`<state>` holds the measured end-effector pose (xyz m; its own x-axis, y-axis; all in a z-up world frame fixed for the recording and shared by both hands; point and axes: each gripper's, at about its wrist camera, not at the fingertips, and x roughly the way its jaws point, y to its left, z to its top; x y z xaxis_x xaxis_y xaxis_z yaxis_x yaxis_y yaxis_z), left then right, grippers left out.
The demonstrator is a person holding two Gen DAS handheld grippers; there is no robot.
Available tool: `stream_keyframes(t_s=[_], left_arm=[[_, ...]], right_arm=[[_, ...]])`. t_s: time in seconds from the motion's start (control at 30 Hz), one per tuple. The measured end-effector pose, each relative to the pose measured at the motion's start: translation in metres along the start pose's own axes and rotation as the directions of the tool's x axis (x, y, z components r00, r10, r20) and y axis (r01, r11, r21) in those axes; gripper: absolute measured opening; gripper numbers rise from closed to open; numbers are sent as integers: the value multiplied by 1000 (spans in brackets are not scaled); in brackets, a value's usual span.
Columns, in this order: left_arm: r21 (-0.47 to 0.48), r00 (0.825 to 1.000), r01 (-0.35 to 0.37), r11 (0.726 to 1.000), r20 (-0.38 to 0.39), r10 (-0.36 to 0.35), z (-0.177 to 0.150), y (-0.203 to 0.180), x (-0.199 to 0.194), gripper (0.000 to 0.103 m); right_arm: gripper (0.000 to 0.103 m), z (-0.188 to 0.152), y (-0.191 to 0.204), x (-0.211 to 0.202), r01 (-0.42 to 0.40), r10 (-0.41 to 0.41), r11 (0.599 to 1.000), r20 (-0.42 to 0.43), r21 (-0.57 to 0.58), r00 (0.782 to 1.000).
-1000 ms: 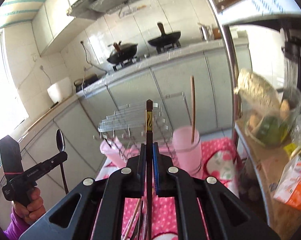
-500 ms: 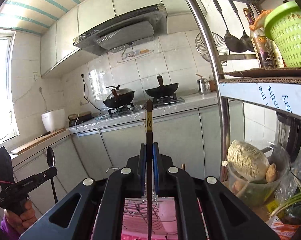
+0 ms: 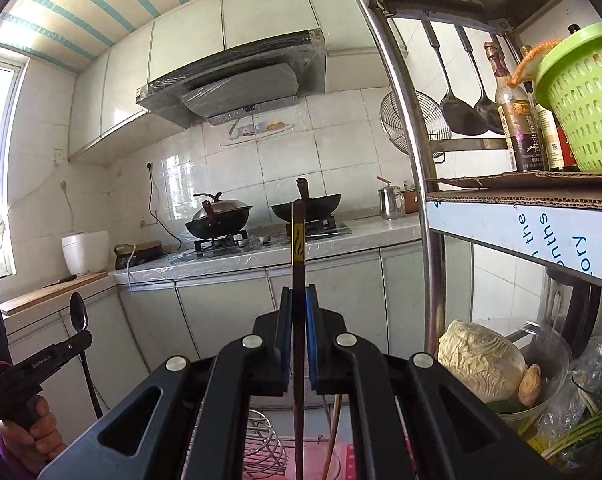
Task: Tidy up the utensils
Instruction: 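Carry the spoon and the dark chopstick over the pink cup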
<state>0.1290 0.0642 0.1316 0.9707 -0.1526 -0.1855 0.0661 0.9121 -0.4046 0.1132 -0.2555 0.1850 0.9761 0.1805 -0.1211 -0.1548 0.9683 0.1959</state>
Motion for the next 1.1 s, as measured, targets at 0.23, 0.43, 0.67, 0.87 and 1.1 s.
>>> stream_keyframes(t_s=[0.23,0.43,0.67,0.87,1.1], left_arm=[[12,999,-20,1000,33,20,-7,6,16,8],[18,998,-34,999,57,33,-14,9,32,8],[41,996,-56,998,66,53,-28,12,49,8],[74,995,-77,994,70,72,-44,15,59,8],[89,998,-63,994,20,61,-64,19,54,8]], right_arm=[[6,-7,-7,15,14,-14,1000,10,5,1000],[6,-14,-12,25,23,-23,1000,20,14,1000],[6,-25,-15,39,39,-39,999,16,6,999],[6,-43,-22,51,55,-55,998,-13,15,998],[6,-67,-27,54,60,-57,998,-95,25,994]])
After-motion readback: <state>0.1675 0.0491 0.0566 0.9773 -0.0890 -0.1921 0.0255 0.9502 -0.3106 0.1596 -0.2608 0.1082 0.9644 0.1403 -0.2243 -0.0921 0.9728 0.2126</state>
